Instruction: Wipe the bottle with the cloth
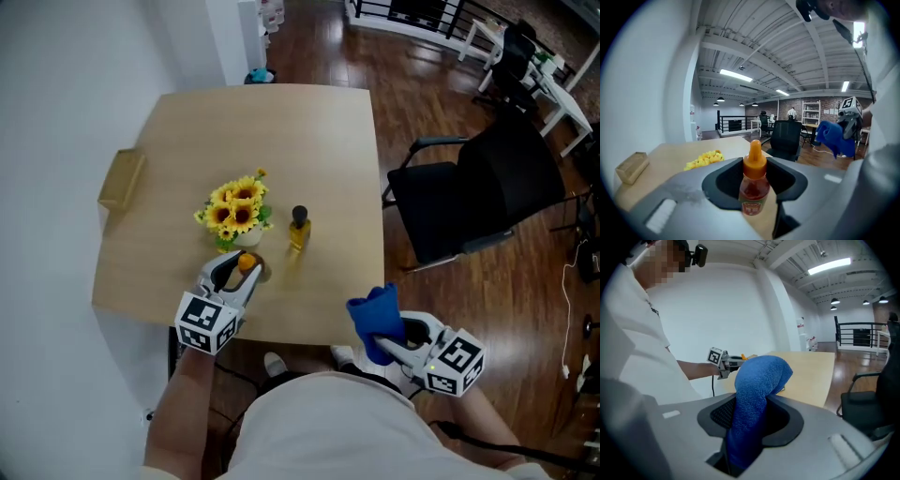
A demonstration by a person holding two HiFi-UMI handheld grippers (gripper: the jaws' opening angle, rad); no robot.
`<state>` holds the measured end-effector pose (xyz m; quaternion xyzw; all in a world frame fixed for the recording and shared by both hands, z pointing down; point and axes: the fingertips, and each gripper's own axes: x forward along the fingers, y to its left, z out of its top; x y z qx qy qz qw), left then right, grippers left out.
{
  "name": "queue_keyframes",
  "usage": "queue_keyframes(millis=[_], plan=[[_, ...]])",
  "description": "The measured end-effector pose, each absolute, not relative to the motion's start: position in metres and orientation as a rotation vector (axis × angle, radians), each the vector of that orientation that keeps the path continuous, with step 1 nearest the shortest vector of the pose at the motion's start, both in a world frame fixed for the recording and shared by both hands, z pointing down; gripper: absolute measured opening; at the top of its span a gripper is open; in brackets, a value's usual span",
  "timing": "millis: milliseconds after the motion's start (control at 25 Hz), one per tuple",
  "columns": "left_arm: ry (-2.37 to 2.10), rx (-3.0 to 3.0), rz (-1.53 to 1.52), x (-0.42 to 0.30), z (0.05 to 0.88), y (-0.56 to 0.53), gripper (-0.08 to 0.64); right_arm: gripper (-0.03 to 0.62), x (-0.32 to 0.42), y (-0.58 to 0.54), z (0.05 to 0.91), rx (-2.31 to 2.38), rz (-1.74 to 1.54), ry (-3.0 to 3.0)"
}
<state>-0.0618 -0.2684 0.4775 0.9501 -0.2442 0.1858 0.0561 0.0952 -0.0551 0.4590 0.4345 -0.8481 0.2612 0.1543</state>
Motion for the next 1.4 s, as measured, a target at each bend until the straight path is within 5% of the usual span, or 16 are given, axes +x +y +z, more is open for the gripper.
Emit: queue_keyframes(millis=[480, 720, 920, 1400], plan=[[-0.930, 2.761, 0.583, -0.070, 0.575, -0.305, 0.156, 0.155, 0.127, -0.015, 0.457, 1.474, 0.797, -2.286], [-0.973, 2.756, 0.608, -0.067, 0.573, -0.304, 0.167, 0.155, 0.142, -0.018, 0.462, 1.473, 0.806, -2.308], [-1.063, 2.732, 0.656, -0.076, 0.565, -0.299, 0.241, 0.155, 0.151, -0.032, 0.465, 1.376, 0.780, -2.394], [-1.499, 2.499, 0.512, -0.127, 0.495, -0.180, 0.252, 0.155, 0.146, -0.061, 0.484, 0.886, 0.698, -2.648]])
